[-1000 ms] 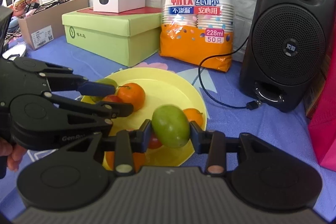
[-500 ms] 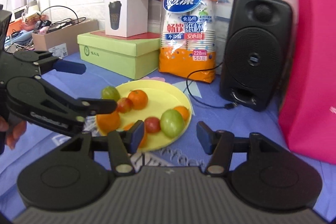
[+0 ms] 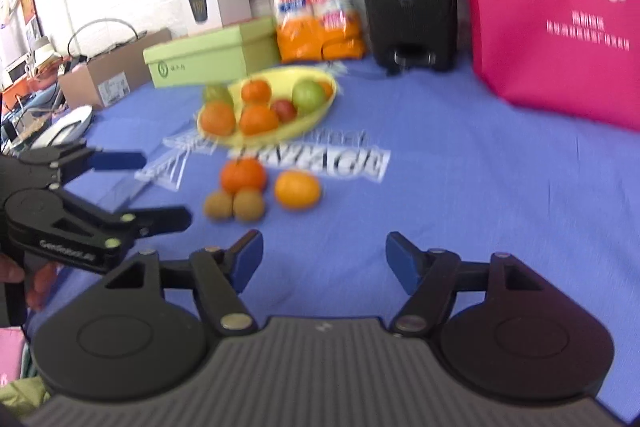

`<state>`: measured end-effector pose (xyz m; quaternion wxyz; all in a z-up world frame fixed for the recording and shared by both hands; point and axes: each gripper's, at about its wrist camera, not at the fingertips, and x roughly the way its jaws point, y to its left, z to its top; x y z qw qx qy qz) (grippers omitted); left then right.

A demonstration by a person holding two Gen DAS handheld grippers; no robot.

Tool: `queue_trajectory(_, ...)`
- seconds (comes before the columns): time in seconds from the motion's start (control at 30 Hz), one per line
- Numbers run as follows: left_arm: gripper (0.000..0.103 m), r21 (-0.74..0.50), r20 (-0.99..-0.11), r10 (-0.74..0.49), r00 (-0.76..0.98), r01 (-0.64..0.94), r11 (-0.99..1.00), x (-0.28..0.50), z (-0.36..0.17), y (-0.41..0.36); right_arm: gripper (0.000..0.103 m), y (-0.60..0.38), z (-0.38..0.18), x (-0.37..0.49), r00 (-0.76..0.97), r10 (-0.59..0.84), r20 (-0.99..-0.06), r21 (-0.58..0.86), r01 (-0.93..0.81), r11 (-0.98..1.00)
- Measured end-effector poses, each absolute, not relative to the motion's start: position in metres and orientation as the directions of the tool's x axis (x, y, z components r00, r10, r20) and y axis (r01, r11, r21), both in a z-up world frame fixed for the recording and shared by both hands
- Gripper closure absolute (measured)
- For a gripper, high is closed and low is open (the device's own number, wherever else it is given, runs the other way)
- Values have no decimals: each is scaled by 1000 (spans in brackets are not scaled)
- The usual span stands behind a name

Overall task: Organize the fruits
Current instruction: 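Grasp a yellow plum with the left tool while the right tool grasps a yellow tangerine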

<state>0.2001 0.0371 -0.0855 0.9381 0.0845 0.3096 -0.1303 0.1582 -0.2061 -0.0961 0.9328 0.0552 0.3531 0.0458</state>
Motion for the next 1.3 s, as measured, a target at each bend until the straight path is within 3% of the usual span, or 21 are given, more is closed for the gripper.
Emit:
queue_trajectory(0.07, 1, 108, -598, -189, 779, 312, 944, 203, -89, 27, 36, -201, -103, 155, 732, 122, -670, 121, -55, 991)
queue_trajectory(0.1, 10, 129, -592, -175, 787, 307, 943, 204, -91, 23, 36, -199, -105, 154, 729, 118, -675, 112, -58, 992)
queue_trajectory(0.13, 25, 144, -598, -161, 785, 304, 942, 207, -94, 20, 36, -199, -106, 154, 728, 116, -676, 107, -59, 993)
queue_trajectory(0.23, 52, 89, -653, -187, 734, 319, 944, 218, -105, 21, 33, -198, -106, 153, 730, 110, -675, 93, -64, 994)
queue_trajectory(0.57, 53, 36, -658, -250, 711, 361, 932, 227, -110, 18, 30, -197, -104, 157, 732, 121, -670, 93, -79, 993)
queue_trajectory(0.67, 66, 15, -658, -271, 703, 371, 928, 229, -110, 19, 30, -192, -102, 161, 736, 112, -668, 55, -101, 993)
queue_trajectory(0.7, 77, 8, -658, -277, 700, 374, 927, 230, -110, 20, 30, -190, -100, 163, 739, 106, -666, 39, -107, 993)
queue_trajectory(0.73, 78, 4, -658, -279, 700, 373, 928, 230, -110, 21, 30, -189, -98, 166, 742, 102, -662, 27, -113, 993)
queue_trajectory(1.17, 78, -20, -661, -230, 714, 290, 957, 212, -103, 55, 29, -168, -99, 215, 733, 85, -675, -70, -178, 981)
queue_trajectory(1.23, 78, -27, -658, -233, 716, 287, 958, 210, -103, 57, 33, -174, -102, 218, 725, 69, -685, -70, -159, 985)
queue_trajectory(1.3, 78, -26, -656, -232, 718, 286, 958, 210, -104, 57, 55, -178, -106, 221, 714, 57, -698, -70, -148, 986)
